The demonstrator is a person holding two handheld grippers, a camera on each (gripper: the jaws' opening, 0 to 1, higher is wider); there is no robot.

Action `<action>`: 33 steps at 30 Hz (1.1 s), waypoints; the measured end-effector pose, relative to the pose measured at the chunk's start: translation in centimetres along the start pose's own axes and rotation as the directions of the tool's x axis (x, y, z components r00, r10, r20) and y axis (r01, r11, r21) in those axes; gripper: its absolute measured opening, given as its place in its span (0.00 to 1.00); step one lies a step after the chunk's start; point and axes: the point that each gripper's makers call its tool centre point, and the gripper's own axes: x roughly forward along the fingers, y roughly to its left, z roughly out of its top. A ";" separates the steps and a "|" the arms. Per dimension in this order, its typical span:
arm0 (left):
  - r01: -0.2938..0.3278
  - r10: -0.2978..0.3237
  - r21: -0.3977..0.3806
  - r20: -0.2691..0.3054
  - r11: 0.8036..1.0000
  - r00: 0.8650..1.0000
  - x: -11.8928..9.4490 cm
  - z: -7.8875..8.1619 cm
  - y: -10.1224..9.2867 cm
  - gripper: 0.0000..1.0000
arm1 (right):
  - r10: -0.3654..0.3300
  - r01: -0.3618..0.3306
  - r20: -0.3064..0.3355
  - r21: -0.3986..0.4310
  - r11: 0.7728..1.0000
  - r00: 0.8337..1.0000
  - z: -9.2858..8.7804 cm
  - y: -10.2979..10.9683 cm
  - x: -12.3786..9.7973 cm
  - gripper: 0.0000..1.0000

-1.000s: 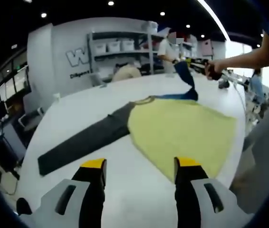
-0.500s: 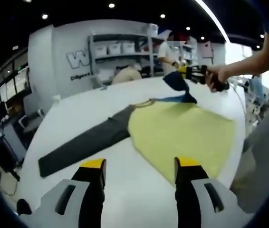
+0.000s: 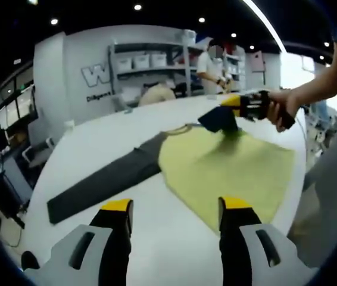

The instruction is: Fold the garment on the visible template until the final outline fits inside the template.

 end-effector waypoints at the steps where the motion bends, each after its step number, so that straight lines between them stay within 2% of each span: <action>1: 0.002 -0.002 0.000 0.000 1.000 1.000 0.0 -0.1 0.1 0.60 | -0.002 0.002 -0.029 0.001 1.000 1.000 -0.9 0.0 0.0 0.00; 4: 0.003 -0.003 0.003 0.001 1.000 1.000 0.0 -0.2 0.1 0.60 | -0.012 0.012 -0.118 -0.005 1.000 0.993 -2.9 -0.1 -0.2 0.00; 9: 0.001 -0.001 0.004 0.005 1.000 1.000 0.0 -0.2 0.3 0.59 | -0.049 0.043 -0.191 -0.038 0.998 0.980 -4.7 -1.0 -1.5 0.00; 21: 0.008 -0.008 0.016 0.001 1.000 1.000 0.1 -0.4 0.3 0.59 | -0.128 0.102 -0.245 -0.117 0.988 0.961 -6.5 -3.4 -4.9 0.00; 24: 0.009 -0.009 0.015 0.000 1.000 1.000 0.1 -0.5 0.3 0.59 | -0.143 0.110 -0.261 -0.134 0.985 0.955 -7.2 -4.2 -5.3 0.00; 33: 0.013 -0.013 0.020 -0.004 1.000 1.000 0.2 -0.5 0.1 0.59 | -0.161 0.123 -0.263 -0.155 0.980 0.951 -7.8 -5.2 -5.7 0.00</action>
